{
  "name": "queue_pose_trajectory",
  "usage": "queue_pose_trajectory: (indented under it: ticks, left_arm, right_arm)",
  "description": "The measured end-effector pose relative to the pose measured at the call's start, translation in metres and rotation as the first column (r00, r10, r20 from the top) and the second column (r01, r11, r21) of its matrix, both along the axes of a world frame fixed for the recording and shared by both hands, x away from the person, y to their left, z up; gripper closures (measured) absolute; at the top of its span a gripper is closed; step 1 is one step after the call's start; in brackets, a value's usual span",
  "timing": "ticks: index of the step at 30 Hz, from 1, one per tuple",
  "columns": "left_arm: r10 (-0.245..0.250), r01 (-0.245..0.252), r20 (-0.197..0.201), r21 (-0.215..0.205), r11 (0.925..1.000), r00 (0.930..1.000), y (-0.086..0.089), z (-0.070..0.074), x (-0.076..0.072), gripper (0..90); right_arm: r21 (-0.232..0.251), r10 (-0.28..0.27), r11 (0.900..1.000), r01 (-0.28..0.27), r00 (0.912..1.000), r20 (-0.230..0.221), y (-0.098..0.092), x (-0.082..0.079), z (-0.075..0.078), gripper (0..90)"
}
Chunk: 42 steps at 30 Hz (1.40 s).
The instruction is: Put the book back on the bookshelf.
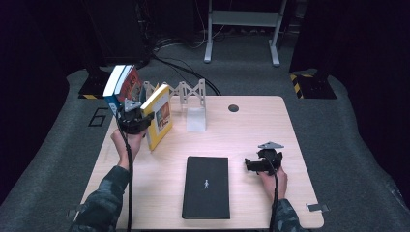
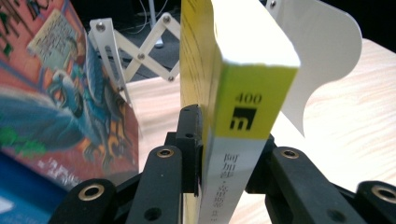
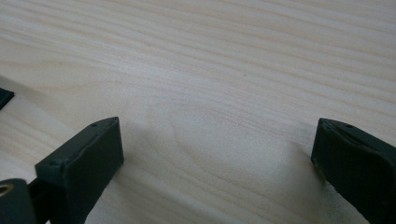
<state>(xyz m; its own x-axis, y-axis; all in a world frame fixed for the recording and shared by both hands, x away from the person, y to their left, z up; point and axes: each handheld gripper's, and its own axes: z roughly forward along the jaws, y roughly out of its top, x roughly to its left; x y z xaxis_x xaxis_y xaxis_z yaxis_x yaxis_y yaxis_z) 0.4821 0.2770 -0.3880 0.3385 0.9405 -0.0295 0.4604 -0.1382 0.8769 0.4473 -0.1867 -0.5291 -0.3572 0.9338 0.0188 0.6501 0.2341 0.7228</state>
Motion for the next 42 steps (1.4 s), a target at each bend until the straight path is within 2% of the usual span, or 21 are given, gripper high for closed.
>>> queue_pose_trajectory:
  ticks: [6,10,11,17,18,19,21,23,27,28,29,32,33,42]
  left_arm:
    - [-0.001,0.001,-0.018,-0.013,0.9999,0.9998,0.006,-0.002,-0.005,68.1]
    - [-0.004,0.004,0.008,-0.017,0.9998,1.0,0.007,0.004,-0.008,64.9]
    - [-0.009,0.009,0.022,-0.001,1.0,0.9997,0.006,0.009,-0.007,63.2]
    - [-0.022,0.021,0.02,0.042,0.9989,0.9996,0.0,0.023,0.001,58.9]
    - [-0.033,0.033,0.001,0.056,0.9979,0.9995,-0.002,0.028,0.005,58.2]
    - [-0.033,0.033,0.001,0.056,0.9979,0.9995,-0.002,0.028,0.005,58.0]
    - [-0.037,0.038,-0.014,0.082,0.9959,0.9992,-0.006,0.032,0.011,57.3]
    - [-0.051,0.056,-0.046,0.115,0.9918,0.9976,-0.009,0.037,0.019,57.1]
    - [-0.046,0.053,-0.049,0.146,0.9878,0.9978,-0.014,0.042,0.027,57.2]
    - [-0.046,0.053,-0.049,0.146,0.9878,0.9978,-0.014,0.042,0.027,58.2]
    - [-0.044,0.052,-0.052,0.167,0.9846,0.9977,-0.017,0.044,0.03,60.4]
    - [-0.04,0.049,-0.05,0.175,0.9834,0.9979,-0.019,0.045,0.031,72.1]
    - [-0.038,0.046,-0.047,0.185,0.9818,0.9982,-0.02,0.045,0.031,72.1]
    - [0.001,0.005,-0.048,0.134,0.991,0.9988,-0.02,0.047,0.041,74.8]
  right_arm:
    - [0.0,-0.001,1.0,0.001,1.0,0.0,0.0,0.0,0.0,1.6]
    - [0.0,-0.001,1.0,0.001,1.0,0.0,0.0,0.0,0.0,1.6]
    - [0.0,-0.001,1.0,0.001,1.0,0.0,0.0,0.0,0.0,1.6]
    - [0.0,-0.001,1.0,0.001,1.0,0.0,0.0,0.0,0.0,1.6]
    - [0.0,-0.001,1.0,0.001,1.0,0.0,0.0,0.0,0.0,1.6]
    - [0.0,-0.001,1.0,0.001,1.0,0.0,0.0,0.0,0.0,1.6]
    - [0.0,-0.001,1.0,0.001,1.0,0.0,0.0,0.0,0.0,1.6]
    - [0.0,-0.001,1.0,0.001,1.0,0.0,0.0,0.0,0.0,1.6]
    - [0.0,0.0,1.0,0.0,1.0,0.0,0.0,0.0,0.0,1.7]
    - [0.0,0.0,1.0,0.0,1.0,0.0,0.0,0.0,0.0,1.7]
    - [0.0,0.0,1.0,0.0,1.0,0.0,0.0,0.0,0.0,1.7]
    - [0.001,0.001,1.0,-0.001,1.0,0.001,0.0,0.0,0.0,1.8]
    - [0.001,0.001,1.0,-0.001,1.0,0.001,0.0,0.0,0.0,1.8]
    - [-0.012,0.015,1.0,-0.015,0.9999,0.006,-0.001,0.0,0.0,2.0]
